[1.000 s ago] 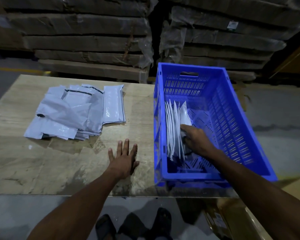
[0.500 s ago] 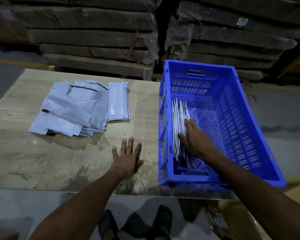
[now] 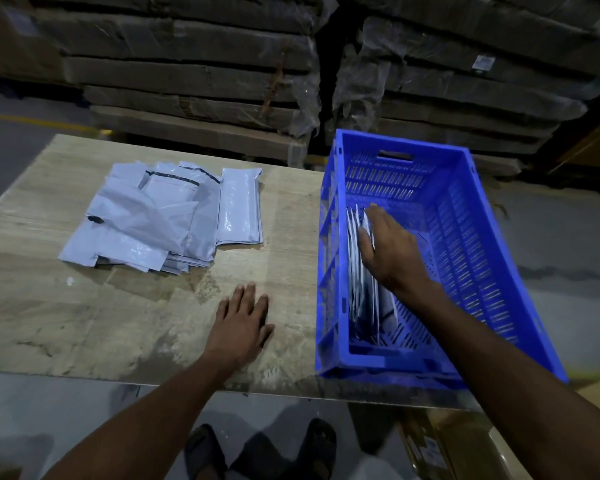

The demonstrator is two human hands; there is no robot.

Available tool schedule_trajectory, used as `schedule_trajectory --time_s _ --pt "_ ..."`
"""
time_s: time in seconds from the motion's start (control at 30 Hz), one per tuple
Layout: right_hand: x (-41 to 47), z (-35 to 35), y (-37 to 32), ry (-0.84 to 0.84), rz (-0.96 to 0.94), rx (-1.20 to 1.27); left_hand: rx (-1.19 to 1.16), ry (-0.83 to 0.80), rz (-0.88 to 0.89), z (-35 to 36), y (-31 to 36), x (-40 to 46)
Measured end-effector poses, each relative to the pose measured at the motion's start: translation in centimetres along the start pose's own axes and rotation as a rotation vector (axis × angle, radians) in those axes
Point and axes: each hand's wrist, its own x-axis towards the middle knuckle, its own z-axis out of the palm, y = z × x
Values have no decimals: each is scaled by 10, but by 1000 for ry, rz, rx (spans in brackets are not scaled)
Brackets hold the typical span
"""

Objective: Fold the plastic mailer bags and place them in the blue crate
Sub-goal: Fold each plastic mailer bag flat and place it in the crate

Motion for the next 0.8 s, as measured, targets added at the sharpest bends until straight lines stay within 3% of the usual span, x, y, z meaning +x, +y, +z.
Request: schedule_trajectory --time_s 0.17,0.37,0.53,0.8 --pt "53 -5 -60 16 -232 -4 -37 125 -105 16 -51 -29" --pt "89 66 -141 -302 -447 -86 -45 208 -142 20 -94 -36" --pt "86 149 -144 -424 -606 -194 -11 280 -109 28 -102 -38" --pt "95 211 -122 -492 -474 -401 -3 344 -111 29 -101 -37"
